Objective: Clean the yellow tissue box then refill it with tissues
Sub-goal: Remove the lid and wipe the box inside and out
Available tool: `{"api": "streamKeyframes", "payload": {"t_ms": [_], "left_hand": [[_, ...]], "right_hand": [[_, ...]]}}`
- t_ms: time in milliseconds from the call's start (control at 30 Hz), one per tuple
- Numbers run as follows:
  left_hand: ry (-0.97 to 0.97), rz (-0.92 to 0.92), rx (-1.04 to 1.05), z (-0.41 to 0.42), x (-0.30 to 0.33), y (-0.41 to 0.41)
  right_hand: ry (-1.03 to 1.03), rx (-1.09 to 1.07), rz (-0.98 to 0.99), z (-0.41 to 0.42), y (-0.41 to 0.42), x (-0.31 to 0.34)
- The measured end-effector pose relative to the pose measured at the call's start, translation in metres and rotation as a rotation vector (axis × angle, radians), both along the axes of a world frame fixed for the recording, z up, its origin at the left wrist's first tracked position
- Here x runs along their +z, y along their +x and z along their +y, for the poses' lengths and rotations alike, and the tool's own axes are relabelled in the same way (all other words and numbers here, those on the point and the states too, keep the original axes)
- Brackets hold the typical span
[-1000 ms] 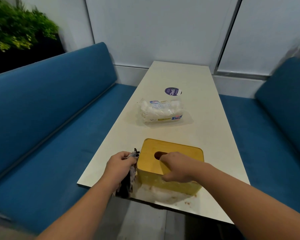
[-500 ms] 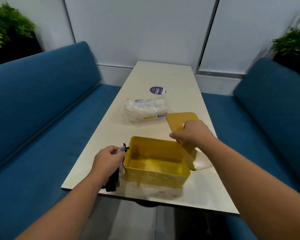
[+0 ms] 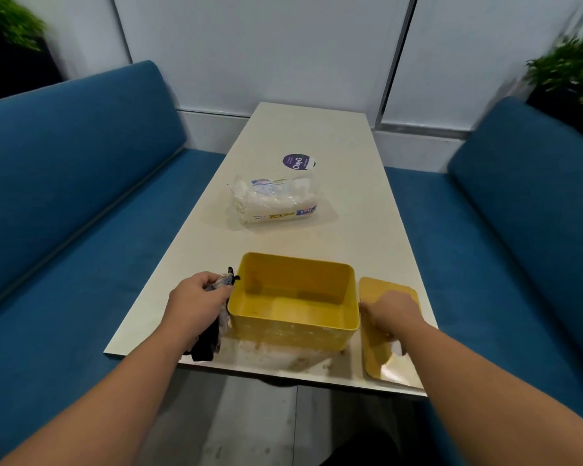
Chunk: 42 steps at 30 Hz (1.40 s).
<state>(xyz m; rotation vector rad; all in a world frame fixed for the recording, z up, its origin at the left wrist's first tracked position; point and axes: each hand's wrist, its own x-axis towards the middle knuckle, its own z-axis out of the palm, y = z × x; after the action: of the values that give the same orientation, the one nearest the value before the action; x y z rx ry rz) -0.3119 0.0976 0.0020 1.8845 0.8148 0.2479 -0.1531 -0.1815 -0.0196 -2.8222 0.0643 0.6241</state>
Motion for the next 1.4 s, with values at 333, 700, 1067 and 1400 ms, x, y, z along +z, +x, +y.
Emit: {"api": "streamKeyframes", "payload": {"t_ms": [333, 700, 1067, 1400], "left_hand": [[-0.084, -0.014, 0.033, -0.001, -0.002, -0.006], [-0.407, -0.269, 0.368, -0.057, -0.037, -0.049], [-0.202, -0.321, 0.563, -0.089, -0.036, -0.026], [-0.151, -0.39, 0.626, -0.09, -0.039, -0.014]], "right_hand": [[0.01, 0.041, -0.264, -0.003, 0.018, 0.011], [0.305, 0.963, 0.01, 0.102, -0.063, 0.049], [0.41, 0.959, -0.074, 0.105, -0.067, 0.033], [0.434, 0.995, -0.079, 0.103, -0.065, 0.027]]}}
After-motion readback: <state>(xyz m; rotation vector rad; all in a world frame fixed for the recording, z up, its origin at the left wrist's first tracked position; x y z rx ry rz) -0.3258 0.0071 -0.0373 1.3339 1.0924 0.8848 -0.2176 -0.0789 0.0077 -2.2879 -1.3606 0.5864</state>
